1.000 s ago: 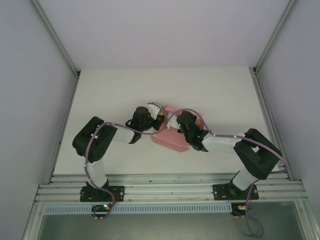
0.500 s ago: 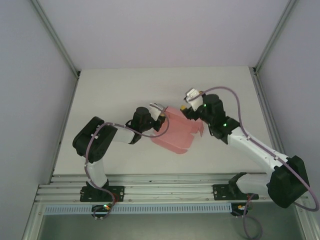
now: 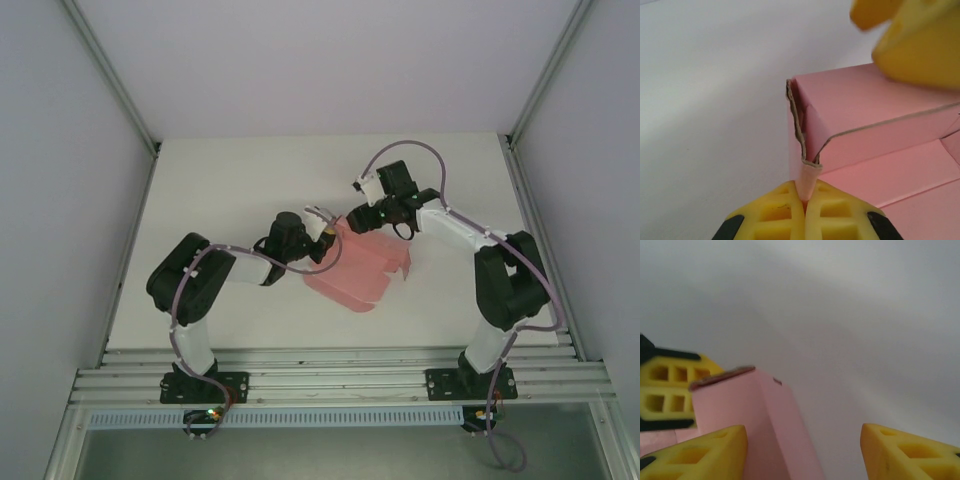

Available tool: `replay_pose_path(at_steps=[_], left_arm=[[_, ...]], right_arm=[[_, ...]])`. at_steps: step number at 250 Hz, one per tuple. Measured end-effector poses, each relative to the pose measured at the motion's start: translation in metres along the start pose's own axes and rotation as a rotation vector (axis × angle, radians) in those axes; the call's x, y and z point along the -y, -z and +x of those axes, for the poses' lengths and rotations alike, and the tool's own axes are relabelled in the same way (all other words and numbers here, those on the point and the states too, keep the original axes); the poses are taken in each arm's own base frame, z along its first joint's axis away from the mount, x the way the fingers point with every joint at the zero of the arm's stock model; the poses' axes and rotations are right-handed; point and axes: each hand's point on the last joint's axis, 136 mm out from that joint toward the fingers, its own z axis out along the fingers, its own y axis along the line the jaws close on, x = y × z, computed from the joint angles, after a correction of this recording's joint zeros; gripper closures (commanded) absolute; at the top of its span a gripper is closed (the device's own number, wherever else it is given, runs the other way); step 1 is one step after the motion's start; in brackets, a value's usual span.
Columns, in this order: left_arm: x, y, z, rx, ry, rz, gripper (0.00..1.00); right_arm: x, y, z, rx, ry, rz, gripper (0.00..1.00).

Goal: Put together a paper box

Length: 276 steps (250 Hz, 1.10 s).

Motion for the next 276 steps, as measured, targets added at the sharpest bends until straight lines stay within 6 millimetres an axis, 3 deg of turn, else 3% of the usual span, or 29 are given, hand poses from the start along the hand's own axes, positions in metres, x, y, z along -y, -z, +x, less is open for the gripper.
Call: replay_pose_path(at_steps=[38,89,150,173,210,276], left_arm=[[0.000,-0.001,0.000,-0.003,-0.005,0.003,1.00],[-0.002,-0.003,0.001,-0.018,-0.003,-0.004,0.79],[-0.008,-0.017,0.003,-0.031,0.003,-0.016,0.71],[-0.011,-0.022,0.003,-0.032,0.003,-0.025,0.73],[-0.016,-0.026,0.001,-0.022,0.003,-0.045,1.00],[-0.020,-0.031,-0.002,0.000,-0.044,-0.143,1.00]], right_arm=[[-0.003,-0.004,0.002,-0.006,-0.034,-0.032,0.47],[-0.006,-0.009,0.003,-0.016,-0.068,-0.060,0.53],[-0.010,-0.011,0.003,-0.013,-0.083,-0.085,0.56],[-0.010,-0.011,0.003,-0.012,-0.087,-0.090,0.56],[-0.012,-0.013,0.001,-0.003,-0.097,-0.104,0.58],[-0.008,-0.014,0.000,0.009,-0.121,-0.103,0.58]])
